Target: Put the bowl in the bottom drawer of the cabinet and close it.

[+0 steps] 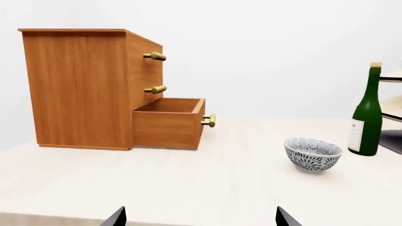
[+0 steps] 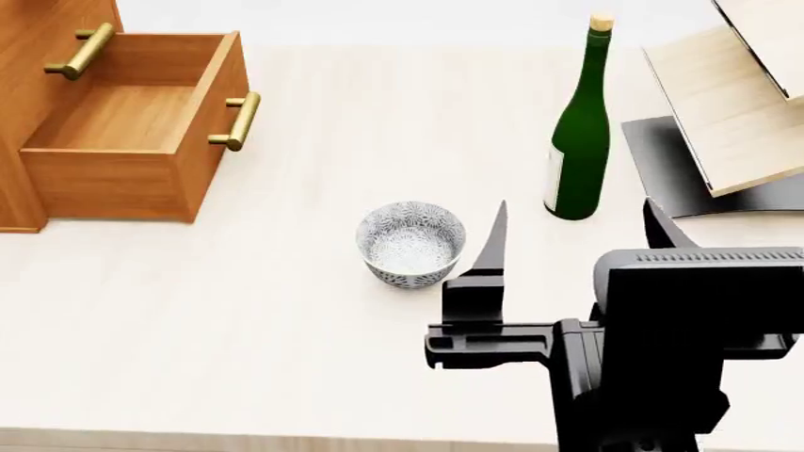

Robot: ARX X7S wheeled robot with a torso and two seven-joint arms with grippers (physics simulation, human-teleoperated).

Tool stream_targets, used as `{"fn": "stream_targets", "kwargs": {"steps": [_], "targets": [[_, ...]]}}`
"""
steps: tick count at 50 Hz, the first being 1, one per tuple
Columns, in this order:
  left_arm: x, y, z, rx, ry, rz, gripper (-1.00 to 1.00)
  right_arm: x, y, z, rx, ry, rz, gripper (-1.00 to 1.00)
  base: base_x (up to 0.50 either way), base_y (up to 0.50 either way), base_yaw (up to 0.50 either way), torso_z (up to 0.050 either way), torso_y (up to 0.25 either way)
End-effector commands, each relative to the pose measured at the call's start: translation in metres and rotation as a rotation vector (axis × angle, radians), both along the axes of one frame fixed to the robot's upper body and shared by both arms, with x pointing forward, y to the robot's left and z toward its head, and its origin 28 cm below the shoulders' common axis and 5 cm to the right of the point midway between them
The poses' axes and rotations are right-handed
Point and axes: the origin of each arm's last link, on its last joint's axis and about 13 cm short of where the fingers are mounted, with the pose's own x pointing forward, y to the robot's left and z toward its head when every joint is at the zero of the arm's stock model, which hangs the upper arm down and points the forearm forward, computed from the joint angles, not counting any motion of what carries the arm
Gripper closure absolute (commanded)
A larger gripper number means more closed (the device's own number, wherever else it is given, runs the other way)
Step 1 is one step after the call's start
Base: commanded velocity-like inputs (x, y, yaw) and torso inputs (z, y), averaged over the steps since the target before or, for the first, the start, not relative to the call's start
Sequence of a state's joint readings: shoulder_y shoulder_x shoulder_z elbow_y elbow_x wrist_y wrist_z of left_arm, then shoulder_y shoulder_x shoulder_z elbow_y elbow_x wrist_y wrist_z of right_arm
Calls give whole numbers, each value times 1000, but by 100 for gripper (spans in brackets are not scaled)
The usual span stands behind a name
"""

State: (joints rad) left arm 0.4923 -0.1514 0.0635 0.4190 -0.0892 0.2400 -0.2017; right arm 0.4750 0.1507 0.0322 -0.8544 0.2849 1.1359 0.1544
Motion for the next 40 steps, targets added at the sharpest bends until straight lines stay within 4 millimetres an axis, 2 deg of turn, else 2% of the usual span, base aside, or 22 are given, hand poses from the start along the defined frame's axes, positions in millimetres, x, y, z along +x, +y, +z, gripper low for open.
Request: {"fn": "stream_targets", "kwargs": {"steps": [1,18,40], "targets": [[-1,0,-1,-1,-7,-5,-100,6,0,15,12,-28,-6,-100,0,0,0,0,0],[-1,-1,-1,0,-4,-14,-100,13,-1,21,-3,-46,-7,-100,0,45,0,0,0],[-1,-1,-2,5,-2,-19,-100,15,1,20,-3,-49,5,-100,0,472,0,0,0]]}}
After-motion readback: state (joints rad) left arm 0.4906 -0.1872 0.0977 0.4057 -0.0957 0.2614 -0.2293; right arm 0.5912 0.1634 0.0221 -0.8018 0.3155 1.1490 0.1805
